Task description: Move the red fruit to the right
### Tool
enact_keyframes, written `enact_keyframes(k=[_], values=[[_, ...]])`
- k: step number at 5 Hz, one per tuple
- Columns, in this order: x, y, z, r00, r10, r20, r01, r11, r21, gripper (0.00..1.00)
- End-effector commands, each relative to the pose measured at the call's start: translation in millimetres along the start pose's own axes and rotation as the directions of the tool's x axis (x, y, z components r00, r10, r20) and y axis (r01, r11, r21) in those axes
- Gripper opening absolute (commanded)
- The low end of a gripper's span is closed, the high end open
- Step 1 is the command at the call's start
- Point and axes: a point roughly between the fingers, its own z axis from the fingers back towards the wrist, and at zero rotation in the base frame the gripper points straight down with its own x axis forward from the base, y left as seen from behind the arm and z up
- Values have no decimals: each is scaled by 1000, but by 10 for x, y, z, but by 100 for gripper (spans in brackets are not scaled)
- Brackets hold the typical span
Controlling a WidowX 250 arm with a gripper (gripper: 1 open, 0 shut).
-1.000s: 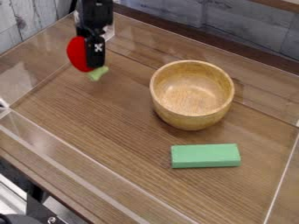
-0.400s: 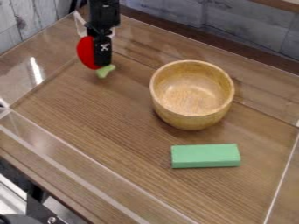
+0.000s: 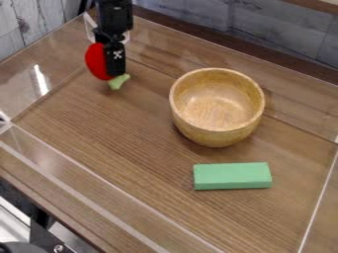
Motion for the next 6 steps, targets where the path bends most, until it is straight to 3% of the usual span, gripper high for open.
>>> enact_keyframes(k=[1,4,5,6], values=[[68,-50,135,1000,3,28,-4,999,54,0],[-152,-122,237,994,91,61,-94,995,42,0],[-181,-150,341,988,128,82,-131,991,40,0],[-120,-179,290,991,104,80,-107,993,42,0]])
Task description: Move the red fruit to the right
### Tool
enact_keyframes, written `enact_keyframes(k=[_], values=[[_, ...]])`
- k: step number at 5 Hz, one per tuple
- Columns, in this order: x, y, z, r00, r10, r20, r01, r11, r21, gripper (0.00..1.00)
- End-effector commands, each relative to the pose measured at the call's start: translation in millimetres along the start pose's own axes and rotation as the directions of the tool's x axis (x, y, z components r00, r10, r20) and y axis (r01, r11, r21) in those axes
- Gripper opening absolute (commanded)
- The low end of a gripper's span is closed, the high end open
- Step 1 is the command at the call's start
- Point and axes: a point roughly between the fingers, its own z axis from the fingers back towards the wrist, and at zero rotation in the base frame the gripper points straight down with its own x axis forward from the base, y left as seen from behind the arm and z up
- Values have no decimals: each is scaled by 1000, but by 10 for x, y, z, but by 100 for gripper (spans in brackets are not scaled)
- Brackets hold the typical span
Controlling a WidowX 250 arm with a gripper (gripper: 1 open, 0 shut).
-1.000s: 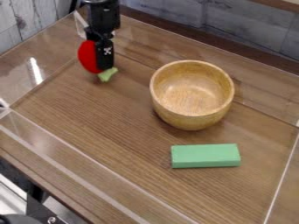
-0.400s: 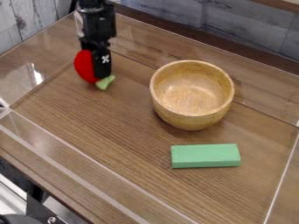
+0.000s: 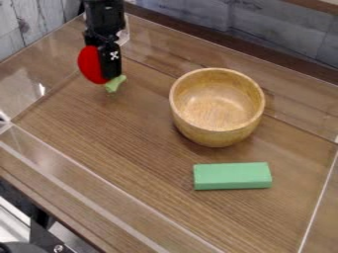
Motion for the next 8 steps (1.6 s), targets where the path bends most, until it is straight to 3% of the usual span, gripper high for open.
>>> enact_keyframes(k=[1,2,5,7,8], values=[[86,-51,182,998,-41,42,38,997,71,0],[92,-44,149,997,-70,35,68,995,72,0],[189,-113,-61,999,-37,40,34,997,65,0],[186,-58,86,995,75,66,-78,996,53,0],[206,-2,59,995,72,63,-76,996,53,0]])
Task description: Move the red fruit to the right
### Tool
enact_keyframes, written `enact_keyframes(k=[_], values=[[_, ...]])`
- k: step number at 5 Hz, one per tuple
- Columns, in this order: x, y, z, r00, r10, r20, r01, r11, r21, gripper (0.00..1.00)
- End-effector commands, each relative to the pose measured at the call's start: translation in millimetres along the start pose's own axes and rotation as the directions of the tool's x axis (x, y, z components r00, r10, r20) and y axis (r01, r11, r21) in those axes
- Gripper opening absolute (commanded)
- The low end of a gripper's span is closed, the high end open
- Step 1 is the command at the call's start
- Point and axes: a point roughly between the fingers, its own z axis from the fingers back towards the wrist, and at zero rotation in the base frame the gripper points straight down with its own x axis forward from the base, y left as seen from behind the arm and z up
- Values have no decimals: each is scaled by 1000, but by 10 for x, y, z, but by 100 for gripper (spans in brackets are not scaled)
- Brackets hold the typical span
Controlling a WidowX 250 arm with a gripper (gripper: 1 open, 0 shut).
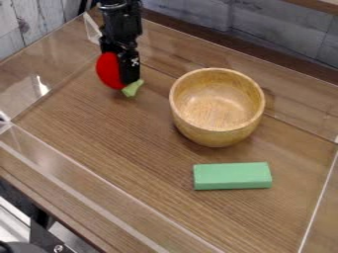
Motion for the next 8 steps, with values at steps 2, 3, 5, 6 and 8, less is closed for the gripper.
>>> enact_keyframes(k=[2,3,5,6,8], values=[[-102,173,272,999,-5,41,4,999,43,0],[-232,251,387,999,-8,45,6,999,35,0],[-421,427,429,996,2,85,-3,1000,1,0],[-630,479,514,996,4,91,-2,1000,-17,0],[-710,439,432,995,-19,98,23,999,-37,0]])
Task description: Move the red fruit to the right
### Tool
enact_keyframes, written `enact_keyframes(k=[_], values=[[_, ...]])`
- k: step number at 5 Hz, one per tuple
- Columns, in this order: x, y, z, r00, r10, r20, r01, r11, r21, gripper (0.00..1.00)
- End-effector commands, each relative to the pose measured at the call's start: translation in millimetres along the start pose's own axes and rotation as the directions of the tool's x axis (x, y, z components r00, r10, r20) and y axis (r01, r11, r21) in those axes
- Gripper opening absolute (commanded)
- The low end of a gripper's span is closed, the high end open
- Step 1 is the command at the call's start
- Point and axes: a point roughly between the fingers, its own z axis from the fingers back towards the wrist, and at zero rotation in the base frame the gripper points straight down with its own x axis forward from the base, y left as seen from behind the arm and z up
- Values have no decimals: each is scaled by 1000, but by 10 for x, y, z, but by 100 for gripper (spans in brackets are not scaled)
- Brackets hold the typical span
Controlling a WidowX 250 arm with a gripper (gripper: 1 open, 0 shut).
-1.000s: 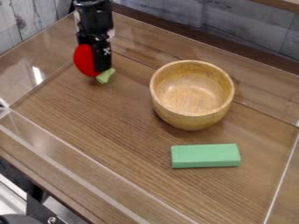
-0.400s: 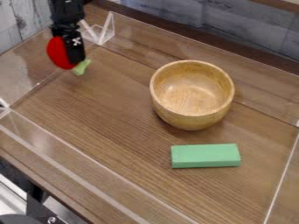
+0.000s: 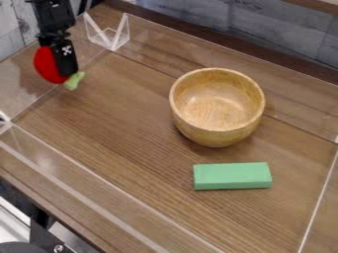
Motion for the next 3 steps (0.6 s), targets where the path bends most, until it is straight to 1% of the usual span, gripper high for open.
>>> enact_keyframes(k=[1,3], values=[[63,-63,156,998,-54,27,53,997,62,0],[165,-91,155,999,-9,45,7,999,40,0]])
